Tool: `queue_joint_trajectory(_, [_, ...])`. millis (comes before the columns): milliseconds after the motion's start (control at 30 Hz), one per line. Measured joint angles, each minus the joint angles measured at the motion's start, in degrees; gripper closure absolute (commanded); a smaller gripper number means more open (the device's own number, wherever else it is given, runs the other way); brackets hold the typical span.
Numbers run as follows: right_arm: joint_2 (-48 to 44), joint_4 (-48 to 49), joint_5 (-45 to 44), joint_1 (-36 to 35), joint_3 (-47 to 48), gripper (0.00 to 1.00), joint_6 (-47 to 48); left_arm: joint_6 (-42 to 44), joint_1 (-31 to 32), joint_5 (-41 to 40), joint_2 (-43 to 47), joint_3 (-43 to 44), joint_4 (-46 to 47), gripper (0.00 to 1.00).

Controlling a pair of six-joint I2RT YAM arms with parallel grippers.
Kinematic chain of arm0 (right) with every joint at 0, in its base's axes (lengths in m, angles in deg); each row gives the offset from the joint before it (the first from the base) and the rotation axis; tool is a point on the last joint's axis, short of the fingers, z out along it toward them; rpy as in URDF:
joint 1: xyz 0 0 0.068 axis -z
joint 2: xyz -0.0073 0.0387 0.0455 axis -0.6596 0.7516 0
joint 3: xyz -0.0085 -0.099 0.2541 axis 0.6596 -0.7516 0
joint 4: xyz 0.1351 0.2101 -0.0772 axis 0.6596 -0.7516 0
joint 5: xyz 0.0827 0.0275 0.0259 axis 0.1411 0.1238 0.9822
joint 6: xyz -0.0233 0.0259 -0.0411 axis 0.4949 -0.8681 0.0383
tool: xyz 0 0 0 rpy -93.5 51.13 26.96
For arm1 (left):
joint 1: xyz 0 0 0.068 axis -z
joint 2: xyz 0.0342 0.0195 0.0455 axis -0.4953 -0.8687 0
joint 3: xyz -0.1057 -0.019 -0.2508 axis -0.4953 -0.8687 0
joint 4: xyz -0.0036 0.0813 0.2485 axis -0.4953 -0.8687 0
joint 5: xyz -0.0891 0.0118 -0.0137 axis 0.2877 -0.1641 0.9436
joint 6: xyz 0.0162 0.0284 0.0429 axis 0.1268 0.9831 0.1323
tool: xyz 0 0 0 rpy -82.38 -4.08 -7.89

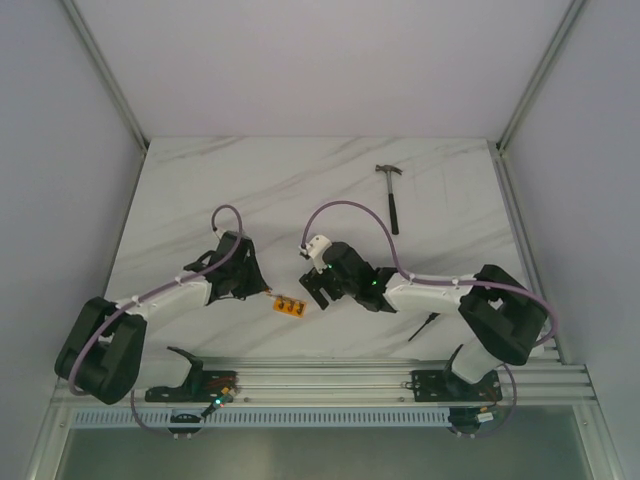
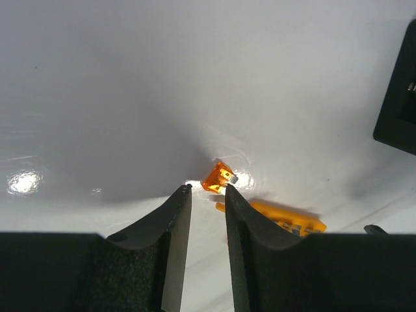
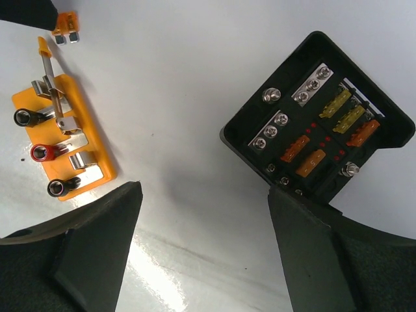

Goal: Snap on the fuse box
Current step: Pick up the fuse from the center of the board.

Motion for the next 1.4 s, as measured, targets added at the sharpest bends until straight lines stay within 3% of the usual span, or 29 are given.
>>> queue_joint_trajectory(400, [-2.9, 0.7, -1.4, 0.4, -1.4, 0.13, -0.5, -0.2, 5.8, -3.7, -7.1, 5.1, -0.3, 0.86])
queue_joint_trajectory(867, [-11.0, -1.1, -2.6, 1.5, -4.9, 0.13, -3.7, -4.9, 16.0, -0.4, -17.9, 11.6, 10.0, 0.92])
queue_joint_trajectory(1133, [-11.6, -5.5, -0.7, 1.3, -4.1, 0.18, -7.5, -7.1, 17.6, 1.2, -15.9, 10.1, 10.7, 0.68])
queue_joint_trajectory(1400, [-1.1, -12.3, -0.6, -0.6, 10.5, 0.26, -10.2, -6.7, 6.3, 2.0, -2.9, 1.3, 10.2, 0.39])
